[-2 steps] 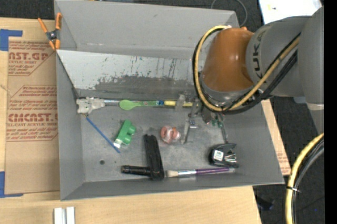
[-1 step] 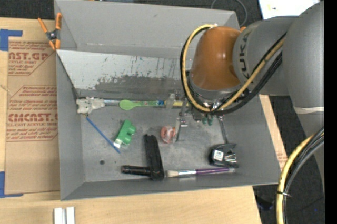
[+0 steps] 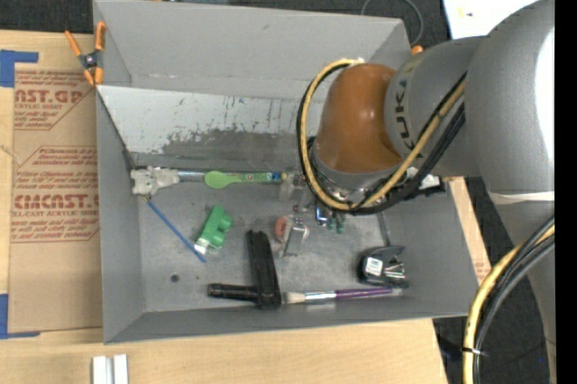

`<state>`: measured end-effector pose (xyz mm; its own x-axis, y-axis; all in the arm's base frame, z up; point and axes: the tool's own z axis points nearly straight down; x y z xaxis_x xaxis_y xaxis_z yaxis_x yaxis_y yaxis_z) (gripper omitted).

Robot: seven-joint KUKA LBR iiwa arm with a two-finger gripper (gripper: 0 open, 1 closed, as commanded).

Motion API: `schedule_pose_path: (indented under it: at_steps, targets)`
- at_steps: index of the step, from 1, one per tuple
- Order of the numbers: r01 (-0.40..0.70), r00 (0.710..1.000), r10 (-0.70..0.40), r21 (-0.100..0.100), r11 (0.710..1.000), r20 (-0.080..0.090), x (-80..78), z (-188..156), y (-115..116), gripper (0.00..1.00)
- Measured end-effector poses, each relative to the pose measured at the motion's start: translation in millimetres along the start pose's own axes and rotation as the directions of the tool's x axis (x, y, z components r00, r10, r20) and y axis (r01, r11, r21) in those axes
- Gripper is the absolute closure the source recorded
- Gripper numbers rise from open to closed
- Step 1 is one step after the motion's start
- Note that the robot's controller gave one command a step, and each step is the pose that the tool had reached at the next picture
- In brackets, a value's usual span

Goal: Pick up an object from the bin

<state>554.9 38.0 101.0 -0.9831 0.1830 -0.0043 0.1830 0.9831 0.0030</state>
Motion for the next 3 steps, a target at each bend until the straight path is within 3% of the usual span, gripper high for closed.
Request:
schedule_pose_path:
  at_steps: [1, 2, 3]
  targets:
    - [0.067, 0.998, -0.067, 0.003, 0.998, 0.009, -16.0, 33.1, -10.4, 0.0]
    - [0.069, 0.998, -0.069, 0.0, 0.998, 0.004, -13.6, 30.5, -11.9, 1.0]
    - [0.069, 0.998, -0.069, 0.0, 0.998, 0.004, -13.6, 30.5, -11.9, 1.0]
